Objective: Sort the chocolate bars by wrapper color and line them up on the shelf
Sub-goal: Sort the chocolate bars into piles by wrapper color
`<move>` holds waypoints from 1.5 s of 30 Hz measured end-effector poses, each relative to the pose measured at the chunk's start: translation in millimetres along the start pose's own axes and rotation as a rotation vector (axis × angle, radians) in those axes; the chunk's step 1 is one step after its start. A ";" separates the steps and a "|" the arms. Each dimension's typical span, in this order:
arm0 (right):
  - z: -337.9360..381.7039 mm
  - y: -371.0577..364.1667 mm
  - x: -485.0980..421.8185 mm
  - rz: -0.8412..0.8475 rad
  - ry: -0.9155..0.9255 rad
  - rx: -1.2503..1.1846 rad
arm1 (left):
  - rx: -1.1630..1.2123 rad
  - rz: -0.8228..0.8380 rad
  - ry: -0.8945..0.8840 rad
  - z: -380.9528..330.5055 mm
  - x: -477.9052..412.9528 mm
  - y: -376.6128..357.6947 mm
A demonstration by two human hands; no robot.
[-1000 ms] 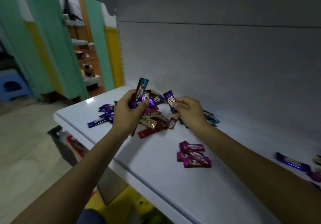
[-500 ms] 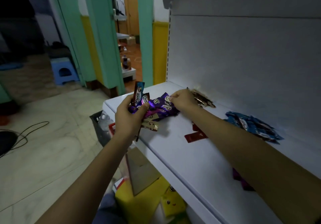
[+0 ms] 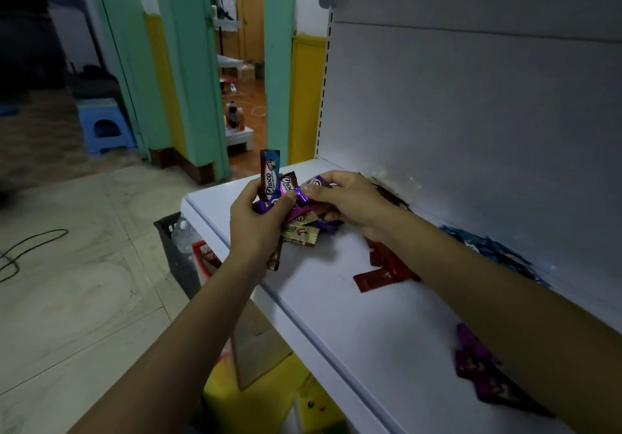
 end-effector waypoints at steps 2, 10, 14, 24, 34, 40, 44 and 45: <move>-1.7 8.4 -1.5 -0.043 0.001 -0.024 | 0.043 -0.006 0.015 2.1 0.1 -6.4; -16.7 49.1 -17.8 -0.234 -0.060 -0.053 | 0.065 -0.017 0.051 3.0 -3.4 -9.9; -22.5 34.8 -33.6 -0.211 -0.017 0.151 | 0.066 0.006 0.067 6.2 0.5 -7.7; -10.6 25.9 -37.1 -0.355 0.171 0.555 | 0.104 0.083 0.084 12.3 17.6 -13.6; 14.2 35.1 38.5 -0.033 0.230 0.025 | 0.017 0.235 0.061 -10.3 39.9 -69.9; 7.1 134.8 86.7 -0.387 0.167 -0.167 | 0.067 0.357 0.090 -22.5 75.5 -126.8; -33.9 209.4 129.8 -0.597 0.073 0.242 | 0.089 0.415 0.141 -19.4 98.3 -147.0; -47.2 222.6 139.2 -0.636 0.037 0.333 | 0.076 0.422 0.141 -19.0 101.6 -151.3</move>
Point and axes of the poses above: each hand's wrist, its own x-axis away from the middle knuckle, its own y-axis out of the back of the hand, z = x × y, the point moved 7 cm from there along -x, towards the middle knuckle, and after that the axes turned 5 degrees about -x, right-handed, at the moved point
